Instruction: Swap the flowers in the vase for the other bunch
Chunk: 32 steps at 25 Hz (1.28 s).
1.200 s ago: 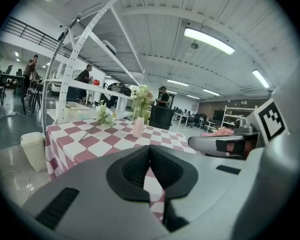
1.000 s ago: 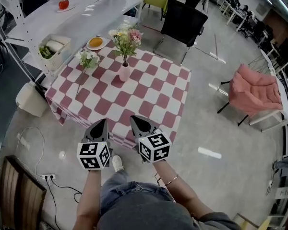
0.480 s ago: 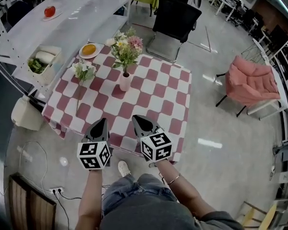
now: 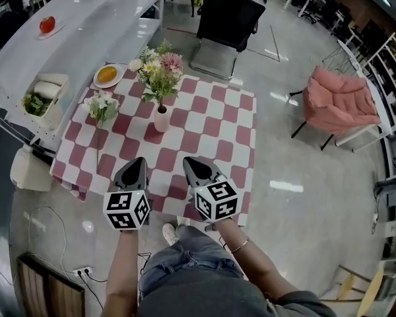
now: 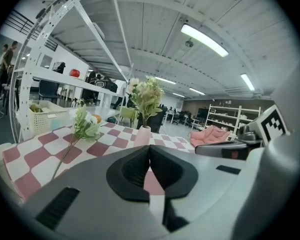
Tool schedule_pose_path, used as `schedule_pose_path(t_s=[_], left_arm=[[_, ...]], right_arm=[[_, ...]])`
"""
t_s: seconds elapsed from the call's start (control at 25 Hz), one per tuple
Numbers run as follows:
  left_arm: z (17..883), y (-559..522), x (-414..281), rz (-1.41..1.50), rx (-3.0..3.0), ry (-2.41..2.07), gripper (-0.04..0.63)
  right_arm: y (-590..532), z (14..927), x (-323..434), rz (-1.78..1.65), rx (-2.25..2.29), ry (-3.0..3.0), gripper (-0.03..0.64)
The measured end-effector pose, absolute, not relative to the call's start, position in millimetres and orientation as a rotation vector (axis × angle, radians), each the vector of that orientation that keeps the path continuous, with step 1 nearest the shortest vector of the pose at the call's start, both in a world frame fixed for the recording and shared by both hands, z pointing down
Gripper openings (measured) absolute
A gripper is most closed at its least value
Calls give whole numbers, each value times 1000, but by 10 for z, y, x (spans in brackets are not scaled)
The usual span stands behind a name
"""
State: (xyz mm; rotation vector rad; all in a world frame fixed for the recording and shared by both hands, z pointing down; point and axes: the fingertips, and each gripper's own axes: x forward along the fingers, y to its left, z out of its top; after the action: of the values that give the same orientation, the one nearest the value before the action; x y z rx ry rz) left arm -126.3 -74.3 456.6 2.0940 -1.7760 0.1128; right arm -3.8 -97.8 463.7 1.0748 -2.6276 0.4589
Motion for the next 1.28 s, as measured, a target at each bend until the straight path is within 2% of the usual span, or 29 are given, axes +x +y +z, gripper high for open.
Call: schedule_pose_path(t_s=[0.8,1.28], left_arm=[[4387,-2058,-1267,106,2129,-1771,26],[4449,-2463,-1213,127,2145,-1720,155]], right_arm=[[-1991,4566,-235,436,1025,-2665,11],[-2223,4680,-280,475,1016,-2651,11]])
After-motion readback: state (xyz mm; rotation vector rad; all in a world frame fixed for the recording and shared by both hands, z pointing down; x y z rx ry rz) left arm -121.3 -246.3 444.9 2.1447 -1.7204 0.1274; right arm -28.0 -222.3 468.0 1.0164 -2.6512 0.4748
